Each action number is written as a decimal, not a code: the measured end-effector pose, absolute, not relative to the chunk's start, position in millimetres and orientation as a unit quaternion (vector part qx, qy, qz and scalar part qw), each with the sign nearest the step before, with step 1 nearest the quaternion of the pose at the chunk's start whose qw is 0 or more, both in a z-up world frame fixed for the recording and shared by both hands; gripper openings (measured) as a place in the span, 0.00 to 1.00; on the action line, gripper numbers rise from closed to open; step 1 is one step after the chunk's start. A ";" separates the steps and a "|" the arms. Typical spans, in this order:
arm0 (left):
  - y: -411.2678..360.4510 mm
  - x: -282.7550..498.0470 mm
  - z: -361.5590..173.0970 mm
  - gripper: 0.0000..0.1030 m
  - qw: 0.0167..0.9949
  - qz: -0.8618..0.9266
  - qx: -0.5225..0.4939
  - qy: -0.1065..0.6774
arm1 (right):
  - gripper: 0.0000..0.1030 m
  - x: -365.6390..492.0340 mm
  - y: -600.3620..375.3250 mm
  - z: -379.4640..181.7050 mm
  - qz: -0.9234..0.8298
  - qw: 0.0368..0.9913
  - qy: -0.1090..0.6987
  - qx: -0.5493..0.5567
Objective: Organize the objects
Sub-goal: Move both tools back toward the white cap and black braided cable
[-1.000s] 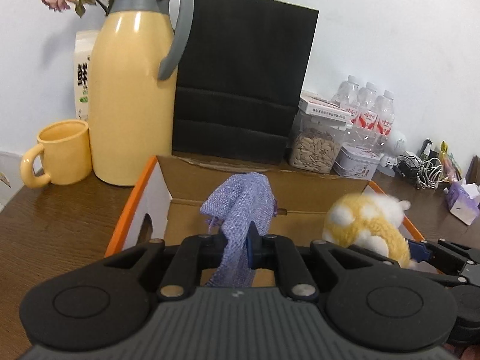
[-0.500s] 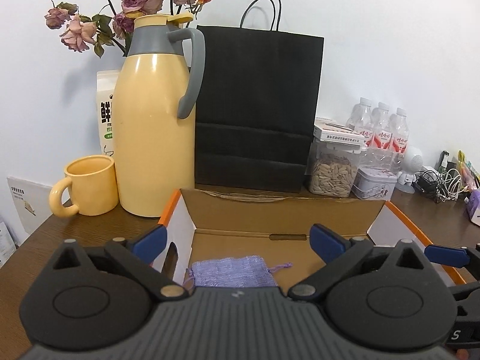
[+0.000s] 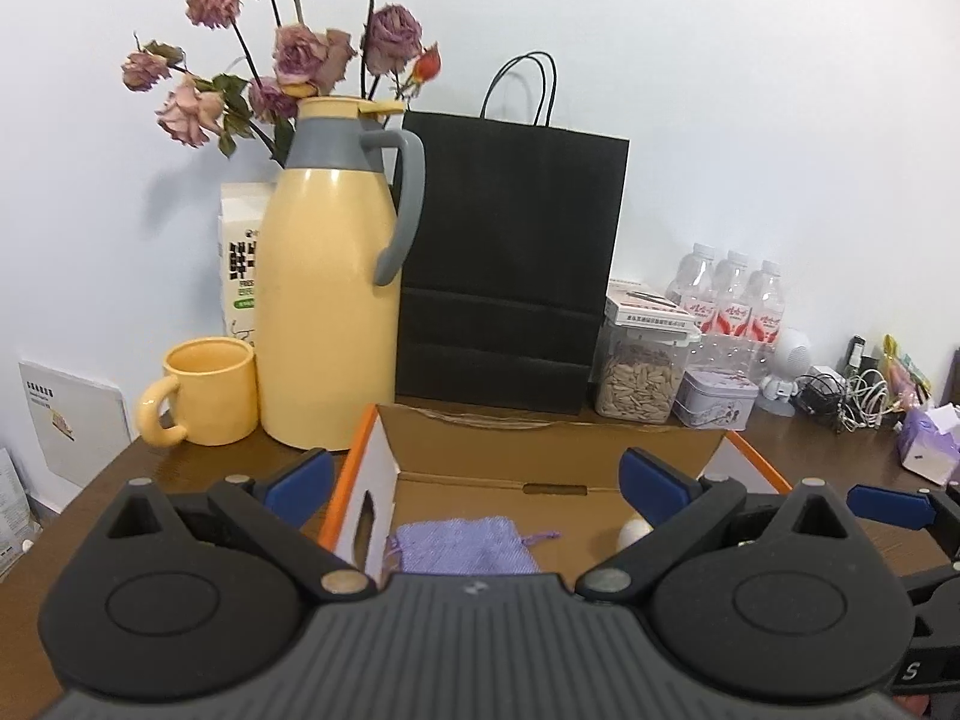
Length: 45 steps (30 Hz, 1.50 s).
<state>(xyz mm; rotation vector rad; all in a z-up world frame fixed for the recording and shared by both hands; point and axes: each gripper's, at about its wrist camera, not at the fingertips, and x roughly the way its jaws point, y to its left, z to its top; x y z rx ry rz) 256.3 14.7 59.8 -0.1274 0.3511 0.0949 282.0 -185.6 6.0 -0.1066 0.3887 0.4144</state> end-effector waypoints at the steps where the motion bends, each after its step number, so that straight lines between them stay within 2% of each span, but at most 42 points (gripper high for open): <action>1: 16.6 249.7 61.1 1.00 0.981 0.047 -0.063 0.175 | 1.00 275.8 -187.6 6.9 0.204 0.959 0.191 -0.054; 14: 39.6 174.5 69.1 1.00 0.979 0.054 -0.050 0.189 | 1.00 202.1 -224.4 3.0 0.192 0.957 0.204 -0.077; 27: 64.7 118.5 37.6 1.00 0.966 0.082 -0.048 0.239 | 1.00 156.9 -262.1 -32.2 0.175 0.946 0.257 -0.094; 37: 76.6 103.3 19.1 1.00 0.958 0.095 -0.050 0.266 | 1.00 168.4 -274.3 -54.1 0.156 0.940 0.291 -0.087; 45: 77.1 102.4 19.5 1.00 0.958 0.097 -0.053 0.266 | 1.00 219.9 -271.2 -56.0 0.162 0.931 0.316 -0.090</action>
